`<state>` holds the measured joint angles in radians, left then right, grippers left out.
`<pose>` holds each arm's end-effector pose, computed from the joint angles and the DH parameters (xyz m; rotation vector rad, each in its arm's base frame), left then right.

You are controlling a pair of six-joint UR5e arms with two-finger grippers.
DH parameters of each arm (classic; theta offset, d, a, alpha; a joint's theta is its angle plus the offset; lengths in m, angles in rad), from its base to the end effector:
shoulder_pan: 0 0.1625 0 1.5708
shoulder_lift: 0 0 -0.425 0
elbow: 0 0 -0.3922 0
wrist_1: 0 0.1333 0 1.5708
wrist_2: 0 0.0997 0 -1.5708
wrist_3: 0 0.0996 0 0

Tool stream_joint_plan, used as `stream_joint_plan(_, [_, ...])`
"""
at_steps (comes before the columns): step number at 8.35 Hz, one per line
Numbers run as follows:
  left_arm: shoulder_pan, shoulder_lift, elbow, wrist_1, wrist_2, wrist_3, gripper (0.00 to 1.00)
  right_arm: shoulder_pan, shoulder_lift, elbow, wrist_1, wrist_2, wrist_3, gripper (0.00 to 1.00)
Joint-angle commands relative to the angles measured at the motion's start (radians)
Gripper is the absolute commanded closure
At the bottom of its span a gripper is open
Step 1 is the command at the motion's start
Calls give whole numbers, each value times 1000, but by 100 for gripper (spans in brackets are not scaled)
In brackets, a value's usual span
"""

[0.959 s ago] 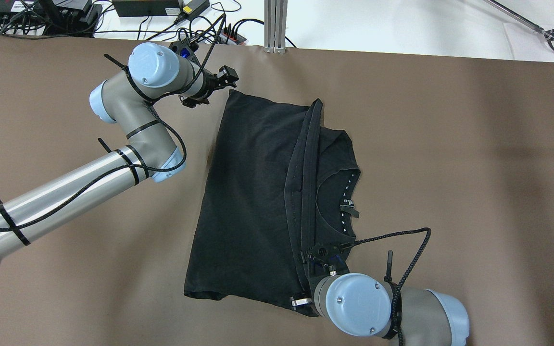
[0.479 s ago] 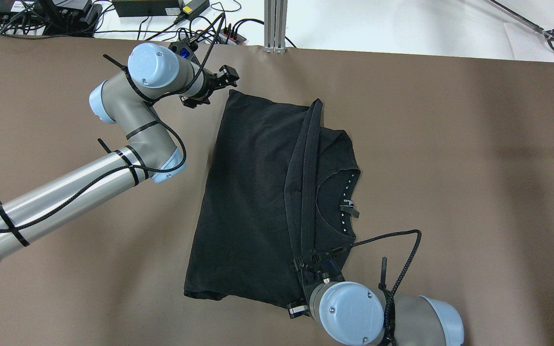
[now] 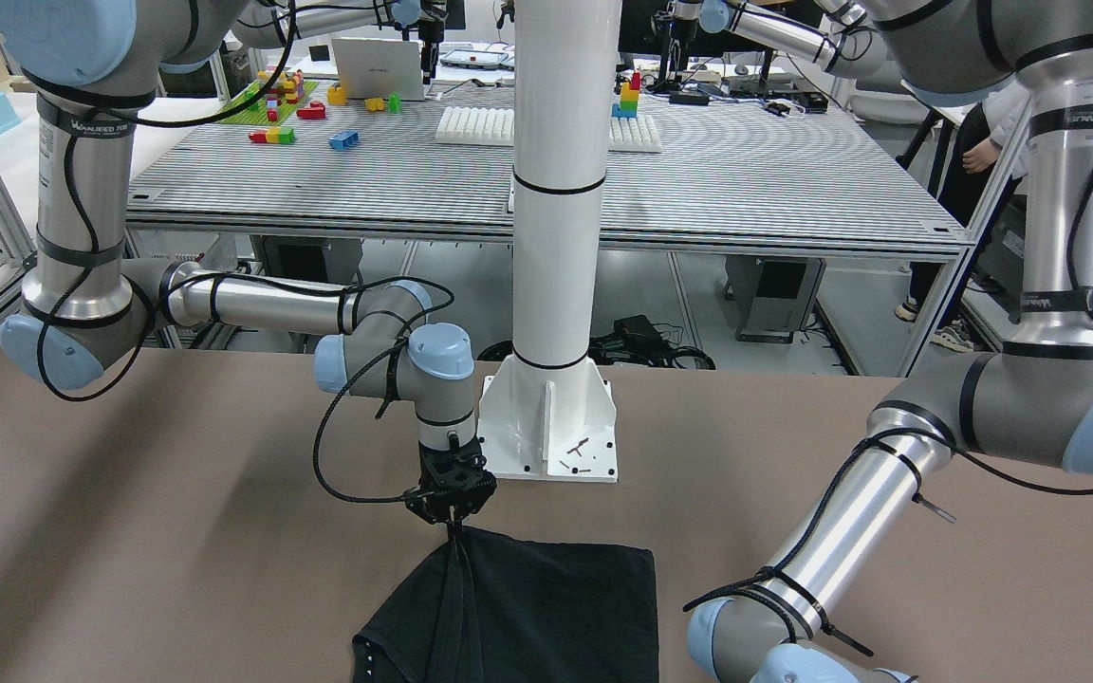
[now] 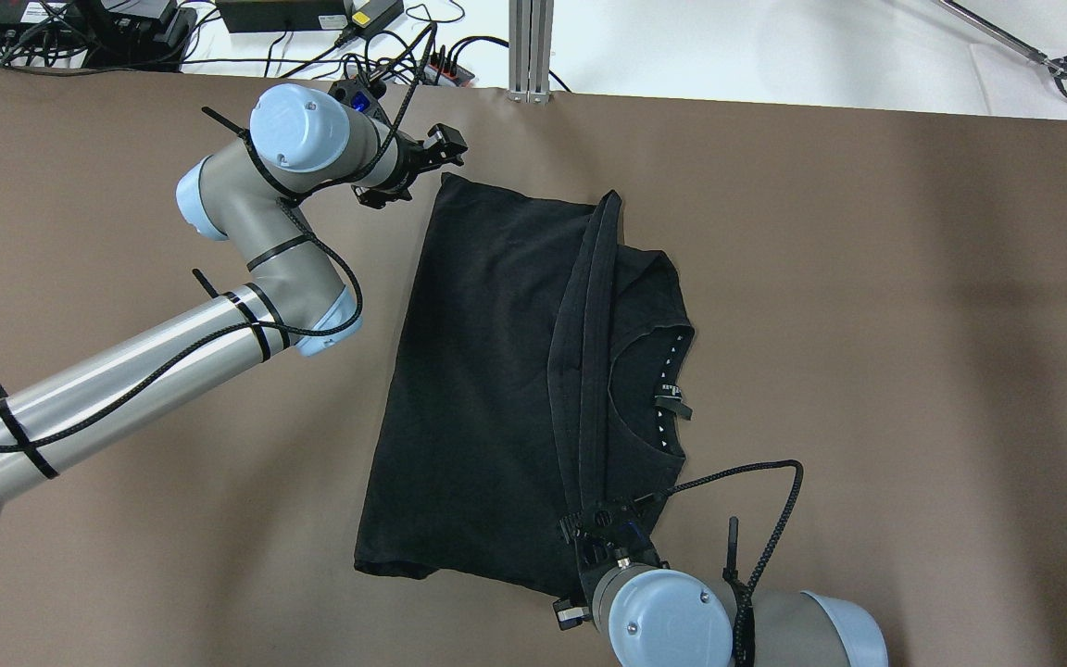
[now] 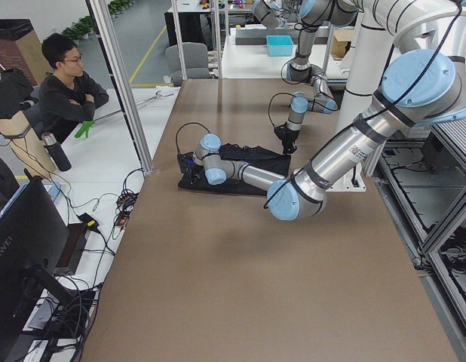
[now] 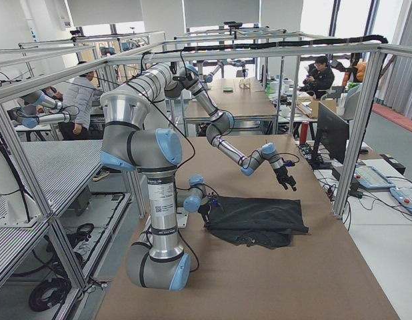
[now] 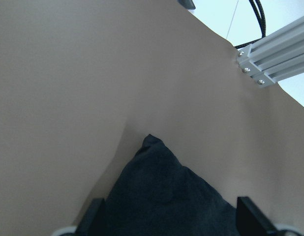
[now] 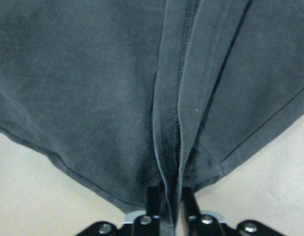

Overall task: Fold clothes
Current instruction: 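Drag the shirt's near edge toward the robot with the right gripper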

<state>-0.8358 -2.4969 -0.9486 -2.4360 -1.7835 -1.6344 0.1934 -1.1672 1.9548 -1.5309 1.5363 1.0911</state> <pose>0.4817 -0.7003 0.2468 0.2701 1.1738 -0.6669 -0.5472 -0.2465 0.2694 0.3048 -0.7725 -0.2554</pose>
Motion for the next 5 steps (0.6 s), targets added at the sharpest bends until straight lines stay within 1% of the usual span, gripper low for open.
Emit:
stream_joint_plan(1, [7,1,-9,0,9,-2,6,7,-5,28,-9,5,-45,100])
stream_joint_plan(2, [7,1,-9,0,9,-2,6,39,-23,61,-20,34,-75,100])
stream_joint_plan(3, [9,1,-10,0,9,-2,6,64,-76,126,-61,85,-79,100])
stream_joint_plan(4, [15,0,-15,0,15,-5,6,-25,-173,186,-61,34,49,100])
stream_joint_plan(5, [18,0,-25,2,39,-10,6,-211,-189,214,-61,-116,409,100])
